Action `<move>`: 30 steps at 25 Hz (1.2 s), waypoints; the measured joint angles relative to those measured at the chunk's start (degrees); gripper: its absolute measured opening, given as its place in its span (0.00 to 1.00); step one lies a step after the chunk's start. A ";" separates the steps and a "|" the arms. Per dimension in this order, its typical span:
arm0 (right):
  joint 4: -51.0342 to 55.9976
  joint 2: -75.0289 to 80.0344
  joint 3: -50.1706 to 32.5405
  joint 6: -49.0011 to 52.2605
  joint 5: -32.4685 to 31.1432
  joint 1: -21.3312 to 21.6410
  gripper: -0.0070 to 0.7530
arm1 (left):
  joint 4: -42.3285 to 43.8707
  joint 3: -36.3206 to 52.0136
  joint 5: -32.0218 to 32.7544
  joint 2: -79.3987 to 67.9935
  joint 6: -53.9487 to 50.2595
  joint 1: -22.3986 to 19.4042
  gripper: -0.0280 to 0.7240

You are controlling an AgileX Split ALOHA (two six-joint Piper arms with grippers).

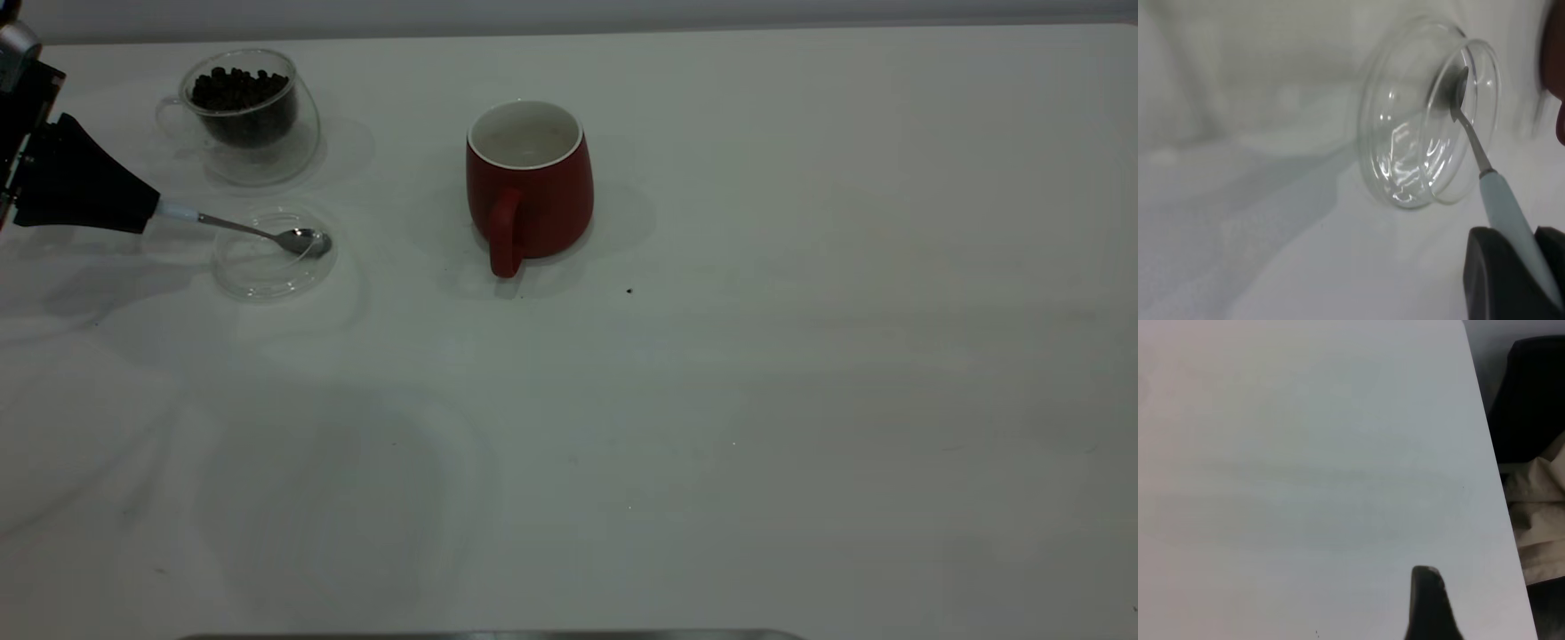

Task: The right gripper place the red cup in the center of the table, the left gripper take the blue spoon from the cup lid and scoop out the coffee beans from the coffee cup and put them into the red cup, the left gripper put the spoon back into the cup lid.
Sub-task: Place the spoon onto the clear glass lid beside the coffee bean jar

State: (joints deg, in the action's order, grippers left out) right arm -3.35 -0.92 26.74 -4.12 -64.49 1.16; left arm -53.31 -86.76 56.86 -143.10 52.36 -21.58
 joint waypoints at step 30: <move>0.00 0.00 0.00 0.00 0.00 0.00 0.69 | -2.66 -0.05 0.37 -4.49 0.14 0.00 0.26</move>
State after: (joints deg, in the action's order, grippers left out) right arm -3.35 -0.92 26.74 -4.12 -64.49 1.16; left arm -55.97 -86.81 57.23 -147.59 52.50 -21.58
